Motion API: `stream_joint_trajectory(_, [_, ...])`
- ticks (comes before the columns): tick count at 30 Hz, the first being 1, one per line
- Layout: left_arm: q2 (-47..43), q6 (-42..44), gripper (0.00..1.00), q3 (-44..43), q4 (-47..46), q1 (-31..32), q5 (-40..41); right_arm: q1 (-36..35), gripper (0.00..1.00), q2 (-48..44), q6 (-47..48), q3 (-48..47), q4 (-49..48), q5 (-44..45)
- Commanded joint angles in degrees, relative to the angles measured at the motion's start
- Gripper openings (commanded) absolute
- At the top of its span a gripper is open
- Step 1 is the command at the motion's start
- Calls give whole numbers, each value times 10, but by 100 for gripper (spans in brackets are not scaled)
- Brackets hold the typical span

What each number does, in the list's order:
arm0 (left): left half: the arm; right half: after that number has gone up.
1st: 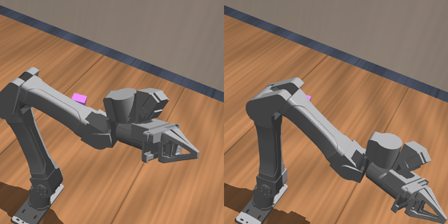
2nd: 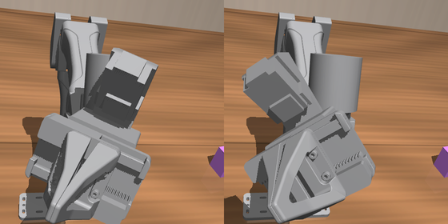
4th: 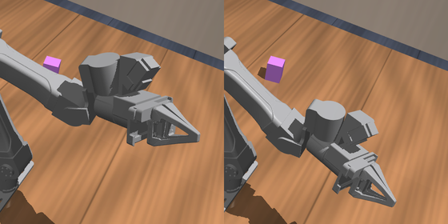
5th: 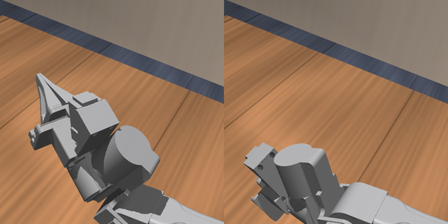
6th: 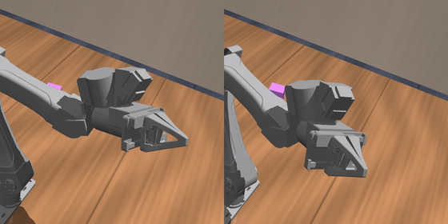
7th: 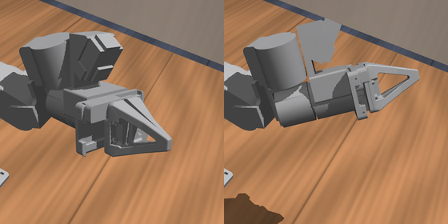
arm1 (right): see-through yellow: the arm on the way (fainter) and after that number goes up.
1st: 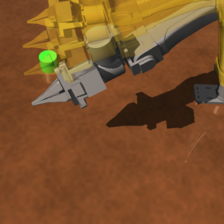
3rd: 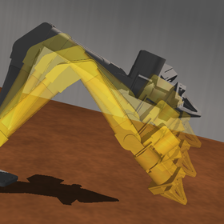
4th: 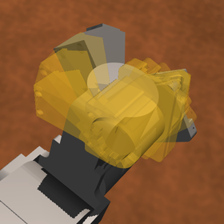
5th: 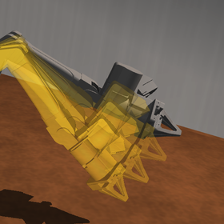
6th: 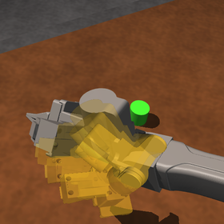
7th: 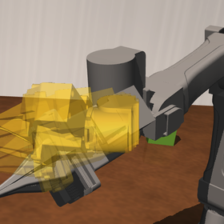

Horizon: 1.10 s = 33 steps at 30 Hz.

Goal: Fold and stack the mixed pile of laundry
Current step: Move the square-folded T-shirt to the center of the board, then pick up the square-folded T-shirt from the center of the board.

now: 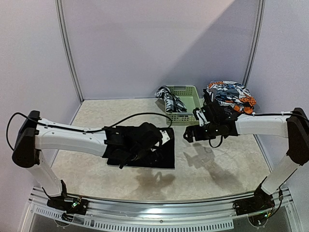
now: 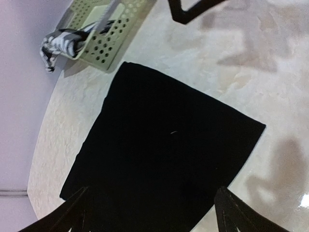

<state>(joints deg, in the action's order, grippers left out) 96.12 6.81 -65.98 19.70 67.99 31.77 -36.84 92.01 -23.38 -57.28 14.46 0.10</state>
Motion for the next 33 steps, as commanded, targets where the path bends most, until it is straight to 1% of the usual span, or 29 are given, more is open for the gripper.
stream_joint_trajectory(1, [65,87,88,-44,-9,19,-47,15,99,-70,-46,62,-38,28])
stream_joint_trajectory(5, [134,136,84,-82,-16,28,-51,24,99,-115,-70,109,-36,39])
stream_joint_trajectory(8, [166,160,82,-96,-24,29,-69,33,99,-140,-85,134,-31,40])
stream_joint_trajectory(14, [211,174,81,-125,-10,29,-101,38,99,-174,-94,175,-29,42])
stream_joint_trajectory(19, [225,178,79,-128,-13,29,-117,40,99,-192,-93,186,-24,47])
stream_joint_trajectory(22, [235,182,77,-134,-9,30,-117,39,99,-194,-92,188,-23,45])
stream_joint_trajectory(27, [252,191,75,-137,-21,29,-83,39,99,-192,-90,189,-25,40])
stream_joint_trajectory(30, [266,199,69,-137,-28,26,-59,40,99,-190,-88,190,-27,38])
stream_joint_trajectory(33, [272,202,64,-136,-33,21,-55,40,99,-187,-89,190,-29,36])
